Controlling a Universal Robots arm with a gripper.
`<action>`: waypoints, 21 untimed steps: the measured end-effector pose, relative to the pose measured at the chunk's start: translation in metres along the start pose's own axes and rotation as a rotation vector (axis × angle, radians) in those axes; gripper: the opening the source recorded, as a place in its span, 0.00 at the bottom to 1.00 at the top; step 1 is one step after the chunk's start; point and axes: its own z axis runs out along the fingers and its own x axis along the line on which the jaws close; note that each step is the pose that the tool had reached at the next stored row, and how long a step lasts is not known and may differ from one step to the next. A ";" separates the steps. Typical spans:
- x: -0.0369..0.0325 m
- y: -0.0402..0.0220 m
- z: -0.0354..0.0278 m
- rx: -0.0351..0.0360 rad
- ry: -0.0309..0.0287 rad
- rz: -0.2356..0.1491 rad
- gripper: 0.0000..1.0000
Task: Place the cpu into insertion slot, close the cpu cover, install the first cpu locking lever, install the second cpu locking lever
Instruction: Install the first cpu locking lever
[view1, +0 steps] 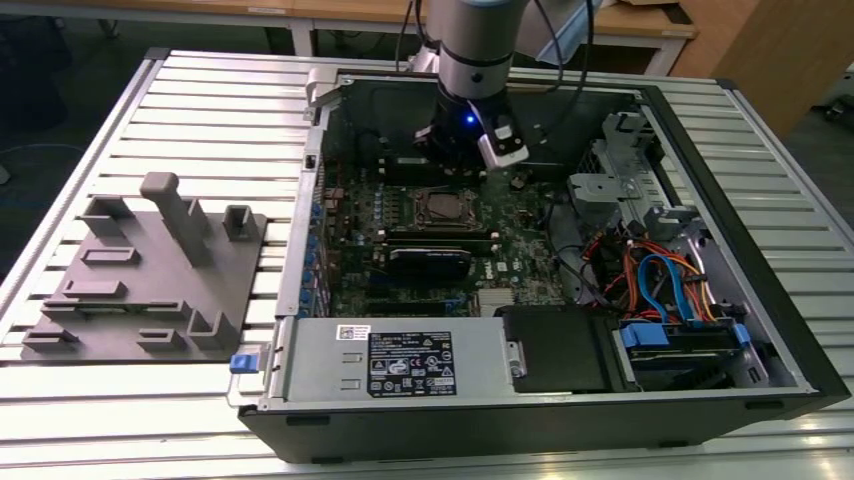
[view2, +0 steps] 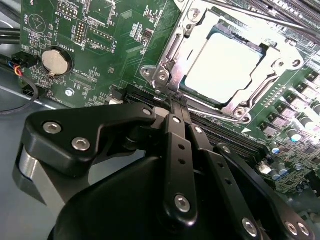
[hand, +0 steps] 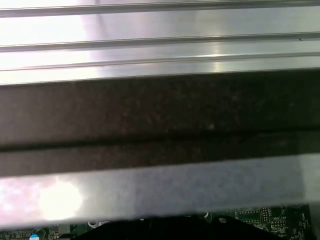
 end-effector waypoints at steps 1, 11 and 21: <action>-0.0001 -0.0001 0.0005 0.0003 0.0000 0.000 0.11; -0.0003 0.0000 -0.0002 0.0017 -0.0001 0.000 0.11; -0.0004 -0.0002 0.0022 0.0140 -0.0012 0.000 0.11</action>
